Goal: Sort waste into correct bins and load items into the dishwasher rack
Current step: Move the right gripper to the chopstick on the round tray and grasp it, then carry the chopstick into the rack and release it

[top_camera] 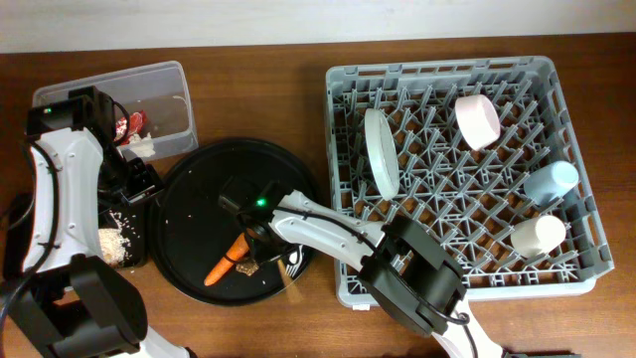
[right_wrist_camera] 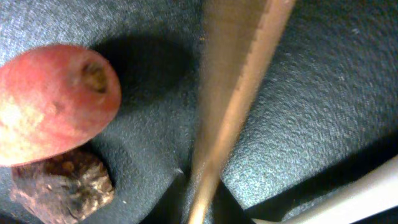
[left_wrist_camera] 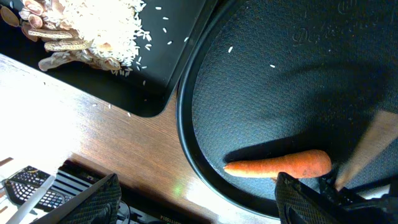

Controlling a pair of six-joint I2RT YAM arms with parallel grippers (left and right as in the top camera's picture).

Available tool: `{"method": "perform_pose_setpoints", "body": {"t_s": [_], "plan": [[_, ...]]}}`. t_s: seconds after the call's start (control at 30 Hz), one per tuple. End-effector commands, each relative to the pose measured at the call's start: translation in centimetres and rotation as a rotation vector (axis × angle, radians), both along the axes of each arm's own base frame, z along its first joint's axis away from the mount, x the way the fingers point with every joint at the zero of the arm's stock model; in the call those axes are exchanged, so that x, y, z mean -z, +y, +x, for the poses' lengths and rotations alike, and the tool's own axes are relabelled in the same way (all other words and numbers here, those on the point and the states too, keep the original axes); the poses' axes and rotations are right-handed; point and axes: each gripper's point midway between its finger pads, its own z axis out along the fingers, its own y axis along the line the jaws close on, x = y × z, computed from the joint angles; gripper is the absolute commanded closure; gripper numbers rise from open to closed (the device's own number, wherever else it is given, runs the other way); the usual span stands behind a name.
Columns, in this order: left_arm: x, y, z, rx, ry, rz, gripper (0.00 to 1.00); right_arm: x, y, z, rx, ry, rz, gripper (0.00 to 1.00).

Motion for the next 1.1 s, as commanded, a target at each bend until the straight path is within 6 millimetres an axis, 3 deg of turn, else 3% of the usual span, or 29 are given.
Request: {"method": "perform_pose_setpoints", "body": {"t_s": [0.0, 0.07, 0.2, 0.27, 0.33, 0.4, 0.47, 0.53, 0.7, 0.9, 0.93, 0.97, 1.07], "plan": [[-0.5, 0.0, 0.0, -0.016, -0.016, 0.001, 0.21, -0.4, -0.3, 0.1, 0.011, -0.004, -0.016, 0.96], [-0.5, 0.0, 0.0, -0.016, -0.017, 0.001, 0.21, -2.2, -1.2, 0.7, 0.034, -0.003, -0.022, 0.96], [-0.5, 0.0, 0.0, -0.016, -0.016, 0.001, 0.21, -9.8, -3.9, 4.0, 0.064, -0.077, 0.018, 0.96], [-0.5, 0.0, 0.0, -0.016, -0.016, 0.001, 0.21, -14.2, -6.9, 5.8, 0.128, -0.156, 0.013, 0.96], [-0.5, 0.0, 0.0, -0.016, -0.017, 0.001, 0.21, -17.1, -10.2, 7.0, 0.195, -0.217, 0.001, 0.96], [-0.4, 0.0, 0.1, -0.016, -0.019, 0.002, 0.21, -18.7, -13.5, 7.8, 0.261, -0.241, -0.03, 0.96], [-0.4, -0.1, 0.1, -0.013, -0.021, 0.002, 0.21, -18.9, -16.7, 8.0, 0.338, -0.204, -0.066, 0.96], [-0.4, 0.0, 0.1, -0.014, -0.023, 0.003, 0.21, -18.0, -18.1, 7.8, 0.372, -0.149, -0.077, 0.96], [-0.4, 0.0, 0.2, -0.014, -0.023, 0.003, 0.21, -15.1, -16.7, 6.9, 0.358, -0.078, -0.034, 0.96], [-0.5, -0.1, 0.0, -0.014, -0.016, 0.001, 0.21, -14.9, -16.2, 7.3, 0.365, -0.092, -0.017, 0.95], [-0.5, -0.1, 0.0, -0.014, -0.017, 0.001, 0.21, -14.9, -16.2, 7.3, 0.364, -0.094, -0.015, 0.87], [-0.5, -0.1, 0.0, -0.014, -0.018, 0.001, 0.21, -14.9, -16.2, 7.3, 0.364, -0.094, -0.015, 0.72], [-0.4, 0.0, 0.1, -0.014, -0.02, 0.002, 0.21, -14.7, -16.1, 7.3, 0.363, -0.092, -0.017, 0.57]]}}
